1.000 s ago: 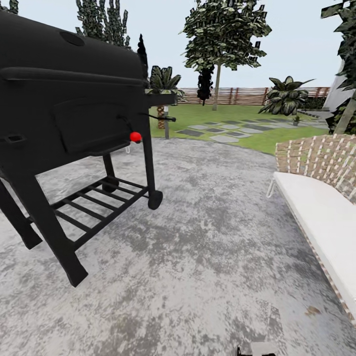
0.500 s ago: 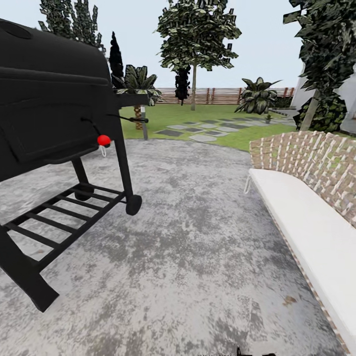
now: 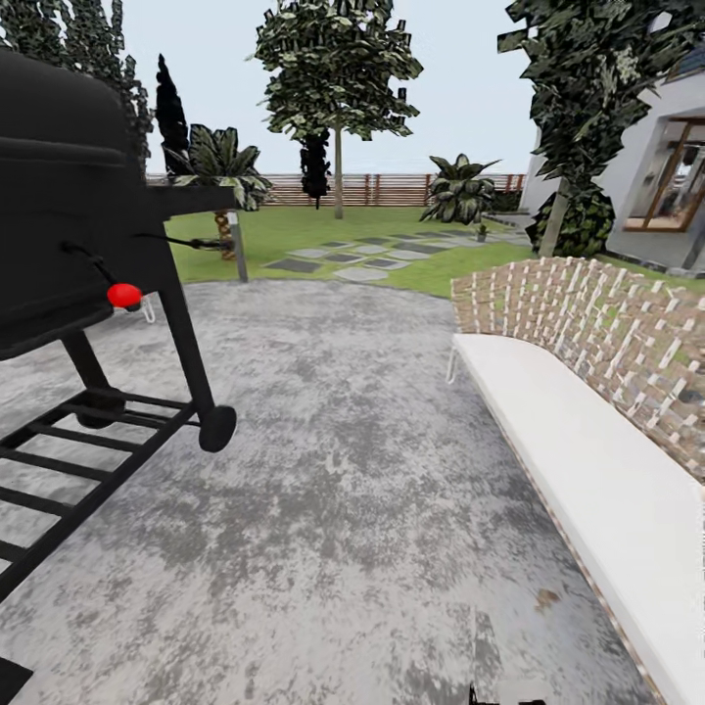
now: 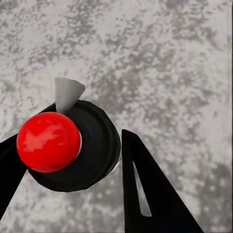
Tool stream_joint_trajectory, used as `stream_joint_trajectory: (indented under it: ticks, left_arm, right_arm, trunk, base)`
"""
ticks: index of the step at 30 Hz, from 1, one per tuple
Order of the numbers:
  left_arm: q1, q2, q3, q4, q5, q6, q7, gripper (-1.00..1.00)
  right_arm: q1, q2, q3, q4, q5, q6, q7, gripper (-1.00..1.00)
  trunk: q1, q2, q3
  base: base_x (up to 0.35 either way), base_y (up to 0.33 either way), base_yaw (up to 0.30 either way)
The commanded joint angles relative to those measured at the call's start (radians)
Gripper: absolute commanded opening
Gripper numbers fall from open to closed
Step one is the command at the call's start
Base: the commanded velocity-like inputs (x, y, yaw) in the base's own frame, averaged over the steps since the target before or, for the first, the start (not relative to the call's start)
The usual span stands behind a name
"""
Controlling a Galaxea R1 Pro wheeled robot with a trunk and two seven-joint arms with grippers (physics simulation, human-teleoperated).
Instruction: Pick up the pesticide atomizer in the garden and spray insectifuge to fully cover both potted plants in the garden.
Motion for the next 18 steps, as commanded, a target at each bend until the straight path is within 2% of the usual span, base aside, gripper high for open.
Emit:
stream_joint_trajectory:
  ticks: [1,5,18]
  left_arm:
    - [0.000,0.000,-0.008,0.000,0.003,-0.002,0.004,-1.00]
    - [0.000,0.000,-0.008,0.000,0.004,-0.002,0.005,-1.00]
    - [0.000,0.000,-0.008,0.000,0.003,-0.002,0.005,-1.00]
  right_arm:
    - [-0.001,0.000,0.008,0.001,-0.002,-0.001,-0.007,1.00]
    - [-0.001,0.001,0.008,0.001,-0.002,-0.001,-0.007,1.00]
    - [-0.001,0.005,0.010,-0.001,-0.001,0.003,-0.008,1.00]
  trunk:
    - [0.000,0.000,-0.001]
    - [0.000,0.000,-0.001]
    - [0.000,0.000,-0.001]
  base:
    - [0.338,0.000,-0.266]
    - [0.338,0.000,-0.170]
    - [0.338,0.000,-0.008]
